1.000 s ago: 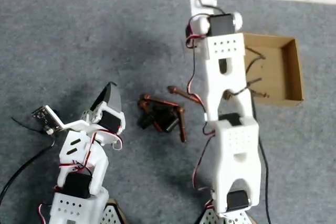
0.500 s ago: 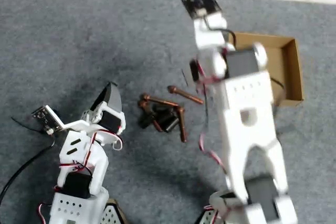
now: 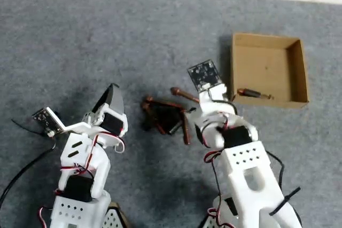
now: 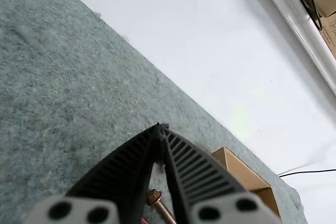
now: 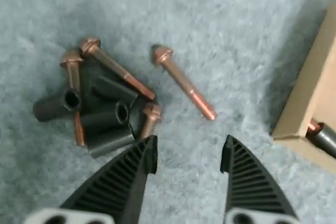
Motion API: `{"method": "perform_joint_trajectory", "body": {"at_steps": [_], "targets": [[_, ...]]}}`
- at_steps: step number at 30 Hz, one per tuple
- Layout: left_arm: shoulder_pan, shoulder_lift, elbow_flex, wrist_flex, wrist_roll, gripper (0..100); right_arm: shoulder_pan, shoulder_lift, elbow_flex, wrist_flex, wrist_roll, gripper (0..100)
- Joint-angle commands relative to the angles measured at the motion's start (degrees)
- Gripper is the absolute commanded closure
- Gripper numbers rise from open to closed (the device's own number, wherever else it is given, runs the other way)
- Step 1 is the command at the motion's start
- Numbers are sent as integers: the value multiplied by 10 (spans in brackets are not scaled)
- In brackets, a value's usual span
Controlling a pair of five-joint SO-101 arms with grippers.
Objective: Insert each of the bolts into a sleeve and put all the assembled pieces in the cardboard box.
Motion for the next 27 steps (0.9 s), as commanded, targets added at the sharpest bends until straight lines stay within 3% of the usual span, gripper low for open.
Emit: {"method": "perform_joint_trajectory", "body": {"at_steps": [1, 5, 12, 18, 27], "targets": [[-4, -2, 12, -3, 5, 992, -10, -20, -17, -22, 6, 810], [-4, -1, 12, -3, 5, 992, -54, -19, -23, -22, -1, 810], [-4, -1, 12, -3, 5, 992, -142, -19, 5, -33, -98, 810], [-6, -1, 12, -3, 5, 992, -147, 44, 58, -74, -117, 810], [-5, 0, 12, -3, 5, 992, -147, 216, -42, -74, -118, 810]]}}
